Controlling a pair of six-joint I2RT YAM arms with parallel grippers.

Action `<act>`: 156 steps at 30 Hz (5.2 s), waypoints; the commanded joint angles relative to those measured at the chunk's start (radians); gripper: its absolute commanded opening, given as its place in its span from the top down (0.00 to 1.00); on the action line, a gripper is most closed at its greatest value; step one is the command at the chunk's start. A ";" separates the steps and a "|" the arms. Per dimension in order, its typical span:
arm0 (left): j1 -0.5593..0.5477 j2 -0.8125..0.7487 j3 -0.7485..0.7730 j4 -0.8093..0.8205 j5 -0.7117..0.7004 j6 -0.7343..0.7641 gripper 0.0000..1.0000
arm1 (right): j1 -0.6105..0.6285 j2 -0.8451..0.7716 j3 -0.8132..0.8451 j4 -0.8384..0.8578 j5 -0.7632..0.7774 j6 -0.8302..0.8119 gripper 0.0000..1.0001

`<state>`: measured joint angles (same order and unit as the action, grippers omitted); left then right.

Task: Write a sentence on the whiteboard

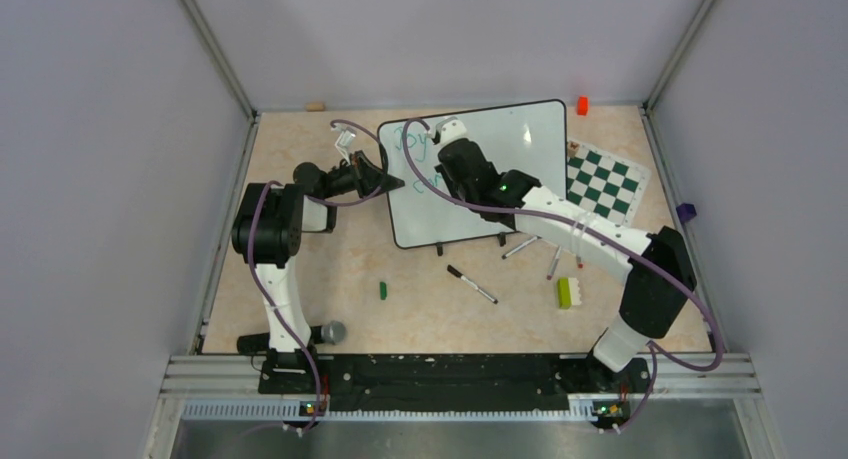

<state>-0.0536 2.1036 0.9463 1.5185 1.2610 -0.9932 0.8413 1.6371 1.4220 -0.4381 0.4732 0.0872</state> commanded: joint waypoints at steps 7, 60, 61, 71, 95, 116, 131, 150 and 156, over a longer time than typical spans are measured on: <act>-0.037 0.023 -0.014 0.100 0.193 0.117 1.00 | -0.010 0.006 0.039 0.014 0.025 -0.008 1.00; -0.037 0.024 -0.014 0.099 0.192 0.116 1.00 | -0.044 0.012 0.109 -0.006 0.013 0.005 1.00; -0.037 0.024 -0.014 0.100 0.193 0.116 1.00 | -0.044 0.015 0.109 -0.006 0.012 0.005 1.00; -0.037 0.024 -0.013 0.099 0.193 0.116 1.00 | -0.050 0.036 0.088 -0.004 0.005 0.012 1.00; -0.037 0.023 -0.014 0.099 0.193 0.116 1.00 | -0.048 -0.056 -0.095 -0.015 -0.036 0.075 1.00; -0.037 0.022 -0.014 0.099 0.195 0.116 1.00 | -0.051 -0.063 0.030 -0.047 -0.026 0.041 1.00; -0.037 0.023 -0.015 0.100 0.194 0.117 1.00 | -0.075 -0.069 0.007 -0.054 0.000 0.045 1.00; -0.037 0.024 -0.014 0.100 0.194 0.116 1.00 | -0.096 -0.027 0.029 -0.040 -0.030 0.032 1.00; -0.037 0.024 -0.012 0.100 0.194 0.116 1.00 | -0.095 -0.031 0.026 -0.046 -0.071 0.030 1.00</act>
<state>-0.0536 2.1036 0.9466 1.5192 1.2625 -0.9932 0.7559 1.6081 1.4101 -0.4984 0.4366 0.1299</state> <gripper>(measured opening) 0.083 0.087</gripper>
